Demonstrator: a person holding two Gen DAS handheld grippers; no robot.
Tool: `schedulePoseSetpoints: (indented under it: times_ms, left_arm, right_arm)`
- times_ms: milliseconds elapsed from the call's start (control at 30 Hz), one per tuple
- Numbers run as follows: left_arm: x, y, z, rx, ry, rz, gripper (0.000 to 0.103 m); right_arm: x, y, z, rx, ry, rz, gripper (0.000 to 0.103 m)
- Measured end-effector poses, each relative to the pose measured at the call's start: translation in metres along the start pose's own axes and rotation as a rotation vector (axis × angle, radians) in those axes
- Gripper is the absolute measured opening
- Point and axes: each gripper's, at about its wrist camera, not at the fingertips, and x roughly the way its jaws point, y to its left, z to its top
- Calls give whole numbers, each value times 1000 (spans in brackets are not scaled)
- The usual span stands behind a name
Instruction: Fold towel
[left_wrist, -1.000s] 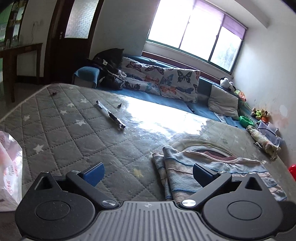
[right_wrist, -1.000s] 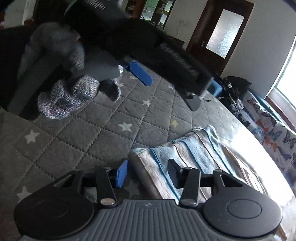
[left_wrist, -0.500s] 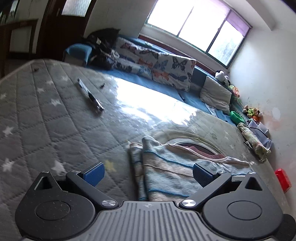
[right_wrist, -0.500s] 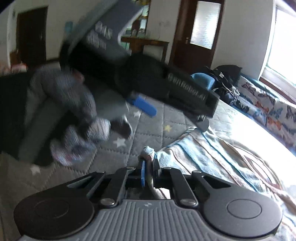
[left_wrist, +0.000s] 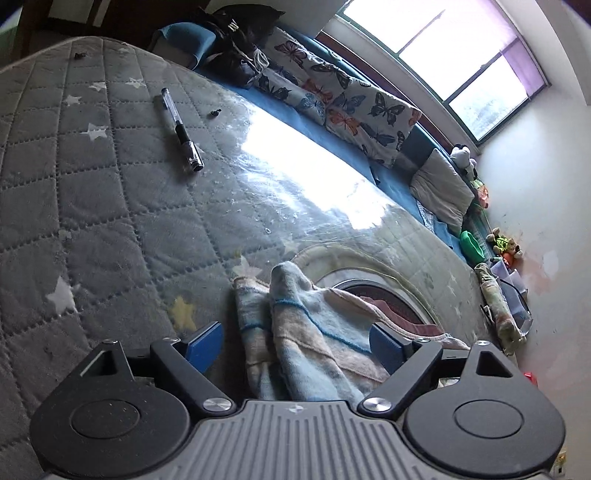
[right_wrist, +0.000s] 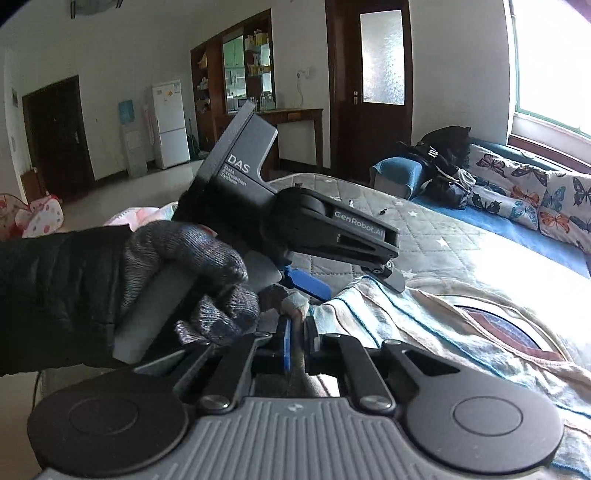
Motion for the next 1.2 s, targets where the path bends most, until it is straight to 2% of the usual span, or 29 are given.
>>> schedulePoseSetpoints:
  times_ms: [33, 133, 200, 267, 500, 600, 867, 1000, 1200]
  left_arm:
    - [0, 0, 0, -8, 1, 1, 83]
    - [0, 2, 0, -41, 3, -1, 68]
    - [0, 5, -1, -73, 8, -10, 49]
    - [-1, 9, -3, -108, 9, -21, 46]
    - [-13, 20, -11, -180, -18, -40, 19]
    - [-25, 18, -12, -185, -43, -58, 13]
    - [-68, -9, -3, -175, -136, -106, 12]
    - [-74, -39, 2, -139, -155, -119, 12]
    - [-54, -105, 3, -61, -148, -110, 12]
  right_arm:
    - [-1, -1, -1, 0, -2, 5, 6]
    - [-5, -2, -2, -2, -12, 18, 5]
    - [-9, -4, -2, -2, -20, 23, 5]
    - [-13, -4, -2, 1, -27, 28, 5]
    - [-20, -6, -3, -1, -41, 38, 5]
    - [-23, -4, -3, -3, -47, 46, 5]
    - [-45, 1, 4, 4, -127, 57, 5]
    - [-66, -9, 3, 43, -190, 27, 5]
    - [-97, -44, -9, 142, -269, -38, 5]
